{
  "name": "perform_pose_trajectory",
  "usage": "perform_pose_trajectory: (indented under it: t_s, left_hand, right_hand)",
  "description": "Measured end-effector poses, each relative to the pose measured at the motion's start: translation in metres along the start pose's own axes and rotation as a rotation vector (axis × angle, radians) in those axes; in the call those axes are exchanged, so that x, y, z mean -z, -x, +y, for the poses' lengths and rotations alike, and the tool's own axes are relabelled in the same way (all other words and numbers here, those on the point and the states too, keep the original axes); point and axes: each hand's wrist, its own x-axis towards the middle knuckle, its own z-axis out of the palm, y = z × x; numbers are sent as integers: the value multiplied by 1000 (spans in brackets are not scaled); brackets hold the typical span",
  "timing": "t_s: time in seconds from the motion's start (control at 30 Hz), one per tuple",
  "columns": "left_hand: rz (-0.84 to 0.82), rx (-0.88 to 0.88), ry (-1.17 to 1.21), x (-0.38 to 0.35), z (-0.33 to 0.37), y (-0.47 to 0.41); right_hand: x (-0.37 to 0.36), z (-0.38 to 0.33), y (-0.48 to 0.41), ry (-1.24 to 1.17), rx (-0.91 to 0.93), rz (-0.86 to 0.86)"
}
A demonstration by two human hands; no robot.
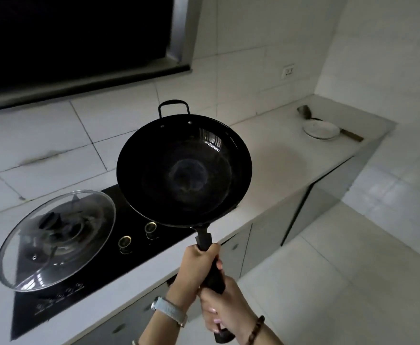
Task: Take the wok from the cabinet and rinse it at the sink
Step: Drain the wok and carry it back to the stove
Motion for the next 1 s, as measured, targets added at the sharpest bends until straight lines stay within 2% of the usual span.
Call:
perform_pose_trajectory:
  t_s: [0.33,0.67,1.0]
  left_hand:
    - [-105,56,-76,-82,16,-66]
    - [-65,98,-54,-200,36,-137]
    - [-24,118,-37,-249,56,-190]
  right_hand:
    - [83,-26,-35,-27,-47,151]
    - [214,-74,-72,5,-61,117]
    - [273,-113,-108,-40,-83,98]
